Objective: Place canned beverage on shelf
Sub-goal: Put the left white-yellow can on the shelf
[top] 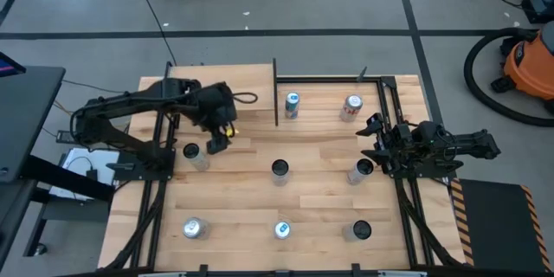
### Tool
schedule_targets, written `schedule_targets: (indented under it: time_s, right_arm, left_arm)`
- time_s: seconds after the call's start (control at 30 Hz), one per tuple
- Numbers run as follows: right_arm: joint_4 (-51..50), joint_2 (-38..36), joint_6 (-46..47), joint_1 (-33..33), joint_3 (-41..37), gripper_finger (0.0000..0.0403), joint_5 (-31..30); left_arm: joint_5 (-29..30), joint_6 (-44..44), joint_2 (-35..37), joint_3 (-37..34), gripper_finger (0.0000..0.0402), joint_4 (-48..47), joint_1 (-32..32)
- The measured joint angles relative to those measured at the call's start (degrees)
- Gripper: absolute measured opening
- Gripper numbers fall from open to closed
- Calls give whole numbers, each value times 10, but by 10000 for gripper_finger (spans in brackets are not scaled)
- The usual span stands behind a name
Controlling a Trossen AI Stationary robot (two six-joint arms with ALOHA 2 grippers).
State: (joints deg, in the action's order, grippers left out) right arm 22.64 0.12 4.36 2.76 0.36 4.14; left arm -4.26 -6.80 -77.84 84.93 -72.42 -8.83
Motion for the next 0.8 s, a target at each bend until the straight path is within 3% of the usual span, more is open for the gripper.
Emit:
schedule_targets:
  time_s: [0.4, 0.8]
  right_arm:
    - [0, 0, 0, 0, 0, 285, 0]
    - [0, 0, 0, 0, 0, 285, 0]
  left_arm:
    - [94, -48, 5, -1, 318, -79, 63]
    - [108, -91, 53, -1, 318, -147, 91]
